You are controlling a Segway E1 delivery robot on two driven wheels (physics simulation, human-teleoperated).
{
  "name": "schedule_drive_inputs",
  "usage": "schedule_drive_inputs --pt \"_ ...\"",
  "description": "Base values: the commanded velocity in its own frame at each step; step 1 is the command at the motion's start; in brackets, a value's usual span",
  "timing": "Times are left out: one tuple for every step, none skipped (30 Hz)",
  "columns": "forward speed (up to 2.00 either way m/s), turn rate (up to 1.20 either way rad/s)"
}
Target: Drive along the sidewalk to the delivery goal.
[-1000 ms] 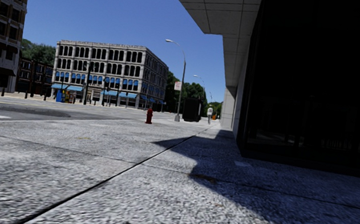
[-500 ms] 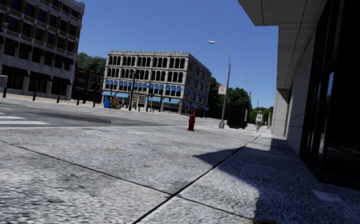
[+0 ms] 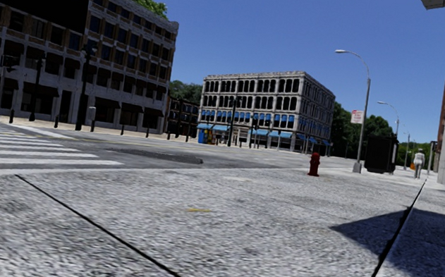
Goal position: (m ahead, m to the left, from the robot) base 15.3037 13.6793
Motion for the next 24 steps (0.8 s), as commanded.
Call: schedule_drive_inputs --pt "2.00 0.60" --pt "2.00 0.60" --pt "2.00 0.60" --pt "2.00 0.60" --pt "2.00 0.60" --pt "2.00 0.60" --pt "2.00 0.60" --pt "2.00 0.60" --pt "2.00 0.60" --pt "2.00 0.60" --pt "2.00 0.60" --pt "2.00 0.60" --pt "2.00 0.60" --pt "2.00 0.60" --pt "2.00 0.60" --pt "2.00 0.60" --pt "2.00 0.60" --pt "2.00 0.60" --pt "2.00 0.60" --pt "2.00 0.60" --pt "2.00 0.60" --pt "2.00 0.60" --pt "2.00 0.60" --pt "2.00 0.60"
